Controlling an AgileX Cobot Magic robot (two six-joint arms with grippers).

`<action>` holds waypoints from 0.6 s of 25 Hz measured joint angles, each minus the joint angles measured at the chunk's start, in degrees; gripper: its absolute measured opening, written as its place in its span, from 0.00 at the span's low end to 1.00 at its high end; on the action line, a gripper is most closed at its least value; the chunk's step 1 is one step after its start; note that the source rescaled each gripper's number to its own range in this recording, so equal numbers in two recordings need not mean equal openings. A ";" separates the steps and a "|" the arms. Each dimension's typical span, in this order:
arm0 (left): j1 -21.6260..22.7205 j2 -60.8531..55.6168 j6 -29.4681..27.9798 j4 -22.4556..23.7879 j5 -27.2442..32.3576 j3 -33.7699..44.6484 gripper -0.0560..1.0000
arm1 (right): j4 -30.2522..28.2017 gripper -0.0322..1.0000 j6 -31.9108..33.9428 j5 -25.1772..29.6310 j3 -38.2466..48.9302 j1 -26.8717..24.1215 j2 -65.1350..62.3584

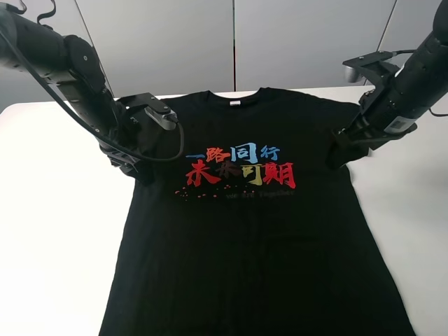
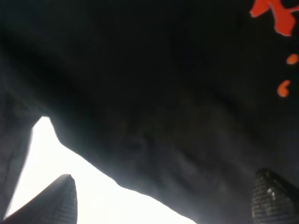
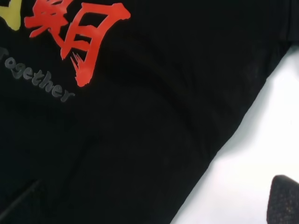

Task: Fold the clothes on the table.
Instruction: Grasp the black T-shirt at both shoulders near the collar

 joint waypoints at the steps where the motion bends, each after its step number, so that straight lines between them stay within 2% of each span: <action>1: 0.00 0.25 -0.12 0.21 -0.44 0.00 1.00 | 0.14 1.00 0.00 -0.10 0.00 0.00 0.00; 8: 0.00 0.65 -0.63 -0.12 -4.26 -0.09 1.00 | 2.67 1.00 -0.90 -0.10 -0.10 0.00 0.00; 12: -0.58 0.65 -0.36 -0.11 -4.51 -0.09 1.00 | 3.07 1.00 -1.33 -0.10 -0.10 0.00 0.00; 15: -2.32 0.81 0.26 2.08 -4.69 -0.09 1.00 | 3.07 1.00 -1.47 -0.10 -0.10 0.00 0.00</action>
